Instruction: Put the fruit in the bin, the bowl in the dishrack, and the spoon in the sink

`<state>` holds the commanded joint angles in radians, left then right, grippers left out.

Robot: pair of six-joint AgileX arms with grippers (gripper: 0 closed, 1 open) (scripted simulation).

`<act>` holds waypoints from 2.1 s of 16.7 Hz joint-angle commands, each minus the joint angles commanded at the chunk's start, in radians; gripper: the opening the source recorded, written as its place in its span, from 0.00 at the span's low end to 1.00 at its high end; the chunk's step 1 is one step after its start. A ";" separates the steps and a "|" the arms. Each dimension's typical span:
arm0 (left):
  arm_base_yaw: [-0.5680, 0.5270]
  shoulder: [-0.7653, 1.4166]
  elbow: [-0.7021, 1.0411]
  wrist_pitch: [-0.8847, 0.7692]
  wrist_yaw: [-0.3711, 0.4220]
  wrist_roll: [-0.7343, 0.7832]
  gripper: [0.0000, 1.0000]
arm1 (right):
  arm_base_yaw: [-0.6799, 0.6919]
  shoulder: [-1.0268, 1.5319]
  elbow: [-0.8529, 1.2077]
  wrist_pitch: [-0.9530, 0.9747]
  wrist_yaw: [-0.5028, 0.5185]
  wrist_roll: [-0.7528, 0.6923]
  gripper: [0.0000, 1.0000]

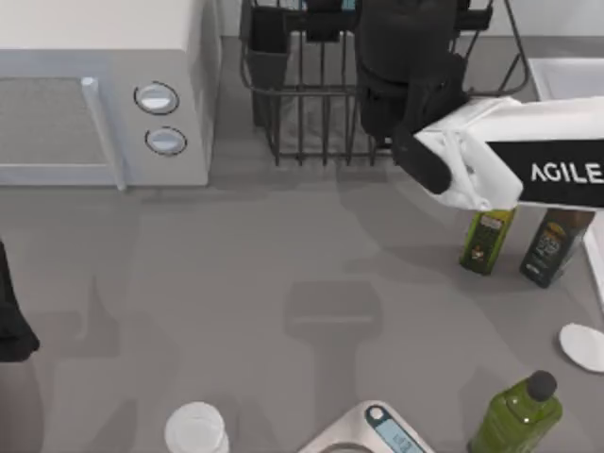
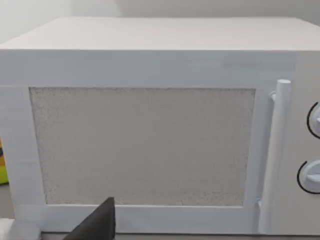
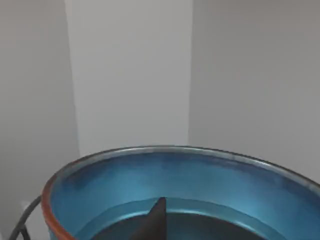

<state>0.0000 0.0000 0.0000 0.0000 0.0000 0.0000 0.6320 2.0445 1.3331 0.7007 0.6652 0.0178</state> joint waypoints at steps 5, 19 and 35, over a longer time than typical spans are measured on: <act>0.000 0.000 0.000 0.000 0.000 0.000 1.00 | 0.000 0.000 0.000 0.000 0.000 0.000 1.00; 0.000 0.000 0.000 0.000 0.000 0.000 1.00 | -0.162 -0.405 -0.318 -0.180 -0.171 -0.006 1.00; 0.000 0.000 0.000 0.000 0.000 0.000 1.00 | -0.587 -1.975 -1.270 -0.651 -0.618 -0.017 1.00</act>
<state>0.0000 0.0000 0.0000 0.0000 0.0000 0.0000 0.0448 0.0699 0.0634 0.0496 0.0468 0.0005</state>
